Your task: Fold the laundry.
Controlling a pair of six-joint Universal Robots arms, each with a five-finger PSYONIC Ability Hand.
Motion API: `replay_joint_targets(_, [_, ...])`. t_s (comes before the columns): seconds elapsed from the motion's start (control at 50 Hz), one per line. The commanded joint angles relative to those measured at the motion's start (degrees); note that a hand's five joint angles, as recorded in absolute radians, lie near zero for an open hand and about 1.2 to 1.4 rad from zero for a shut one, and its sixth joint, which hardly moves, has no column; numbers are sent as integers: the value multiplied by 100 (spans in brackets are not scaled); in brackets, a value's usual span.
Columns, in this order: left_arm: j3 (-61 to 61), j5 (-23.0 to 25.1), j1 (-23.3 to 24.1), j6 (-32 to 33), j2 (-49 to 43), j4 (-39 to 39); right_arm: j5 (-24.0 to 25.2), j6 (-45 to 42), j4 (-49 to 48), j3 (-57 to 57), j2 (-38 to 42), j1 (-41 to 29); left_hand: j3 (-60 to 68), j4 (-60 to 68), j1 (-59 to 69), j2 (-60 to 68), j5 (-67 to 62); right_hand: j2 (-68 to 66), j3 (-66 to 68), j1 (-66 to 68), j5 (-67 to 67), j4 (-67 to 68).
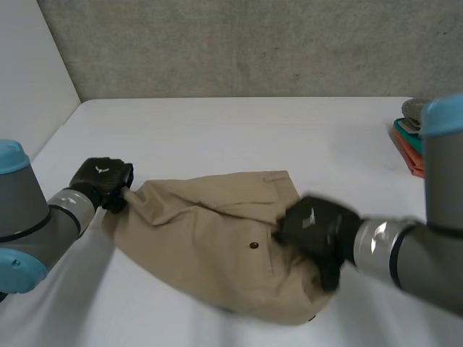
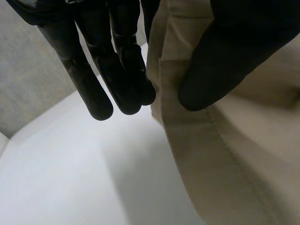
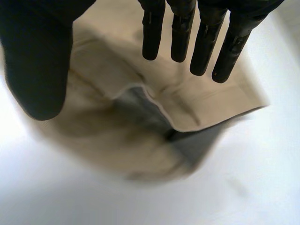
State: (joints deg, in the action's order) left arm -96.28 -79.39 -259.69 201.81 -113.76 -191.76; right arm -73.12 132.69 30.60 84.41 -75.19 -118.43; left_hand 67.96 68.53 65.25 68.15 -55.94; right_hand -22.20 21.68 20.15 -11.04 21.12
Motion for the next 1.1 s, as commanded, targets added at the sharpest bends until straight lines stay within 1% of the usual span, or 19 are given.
replay_joint_targets(0.02, [-66, 2, 120, -19, 661, -10, 26, 1502, -983, -1153, -40, 224, 1204, 1147, 1475, 1185, -1406, 652, -600, -447, 536, -544])
replay_joint_targets(0.04, [-66, 2, 163, -36, 749, -10, 17, 1618, -1072, -1224, -14, 250, 1204, 1147, 1475, 1185, -1406, 1140, -1087, -934, 1024, -1032])
replay_joint_targets(0.1, [-49, -6, 365, -72, 1057, -10, 34, 2102, -1477, -1444, 276, 312, 1204, 1147, 1475, 1185, -1406, 1220, -1168, -1015, 1104, -1112])
replay_joint_targets(0.16, [-23, -24, 576, -81, 1330, -19, -18, 2514, -1749, -1724, 836, 330, 1204, 1147, 1475, 1185, -1406, 1220, -1168, -1015, 1104, -1112])
replay_joint_targets(0.3, [196, -50, 1007, -81, 1822, -36, -27, 2727, -1855, -2262, 1936, 242, 1204, 1147, 1475, 1185, -1406, 1220, -1168, -1015, 1104, -1112])
replay_joint_targets(0.32, [267, -50, 1077, -89, 1857, -36, -53, 2735, -1847, -2462, 2329, 207, 1204, 1147, 1475, 1185, -1406, 1220, -1168, -1015, 1104, -1112])
replay_joint_targets(0.5, [900, -147, 1254, -168, 1770, -72, -71, 2814, -1829, -3166, 3457, 4, 1204, 1147, 1475, 1185, -1406, 1220, -1168, -1015, 1104, -1112])
replay_joint_targets(0.52, [979, -173, 1262, -177, 1735, -80, -71, 2841, -1829, -3228, 3510, -13, 1204, 1147, 1475, 1185, -1406, 915, -862, -709, 798, -806])
replay_joint_targets(0.54, [1145, -243, 1280, -169, 1630, -80, -71, 2876, -1829, -3281, 3555, -22, 1204, 1147, 1475, 1185, -1406, 110, -57, 96, -6, -2])
replay_joint_targets(0.56, [1233, -278, 1289, -177, 1577, -80, -62, 2963, -1847, -3412, 3633, -31, 1204, 1147, 1475, 1185, -1406, -2096, 2149, 2302, -2213, 2204])
replay_joint_targets(0.64, [1761, -367, 1306, -221, 1278, -98, -53, 3270, -1943, -3816, 3800, -22, 1204, 1147, 1475, 1185, -1406, -5769, 5822, 5975, -5885, 5877])
replay_joint_targets(0.72, [2279, -375, 1315, -300, 979, -238, -202, 3543, -2188, -4483, 4020, 21, 1204, 1147, 1475, 1185, -1406, -5780, 5832, 5985, -5896, 5888])
replay_joint_targets(0.78, [2717, -402, 1306, -388, 708, -571, -457, 3649, -2557, -4845, 4056, 92, 1204, 1147, 1475, 1185, -1406, -5780, 5832, 5985, -5896, 5888])
replay_joint_targets(0.8, [2850, -419, 1306, -397, 637, -668, -675, 3676, -2976, -5029, 4030, 171, 1204, 1147, 1475, 1185, -1406, -5780, 5832, 5985, -5896, 5888])
replay_joint_targets(0.86, [3437, -568, 1298, -406, 339, -1107, -1010, 3667, -3769, -5136, 3890, 259, 1204, 1147, 1475, 1185, -1406, -5780, 5832, 5985, -5896, 5888])
replay_joint_targets(0.88, [3606, -630, 1280, -406, 259, -1222, -1220, 3650, -4328, -5136, 3680, 294, 1204, 1147, 1475, 1185, -1406, -5780, 5832, 5985, -5896, 5888])
replay_joint_targets(0.96, [4414, -972, 1262, -406, -102, -1741, -1564, 3606, -5648, -5127, 3083, 443, 1204, 1147, 1475, 1185, -1406, -5780, 5832, 5985, -5896, 5888])
replay_joint_targets(1.02, [4871, -1209, 1262, -415, -295, -1943, -1592, 3606, -5881, -5075, 2747, 558, 1204, 1147, 1475, 1185, -1406, -5780, 5832, 5985, -5896, 5888])
replay_joint_targets(1.1, [4926, -1342, 1271, -581, -340, -2067, -1478, 3606, -5898, -4891, 2308, 602, 1204, 1147, 1475, 1185, -1406, -5780, 5832, 5985, -5896, 5888])
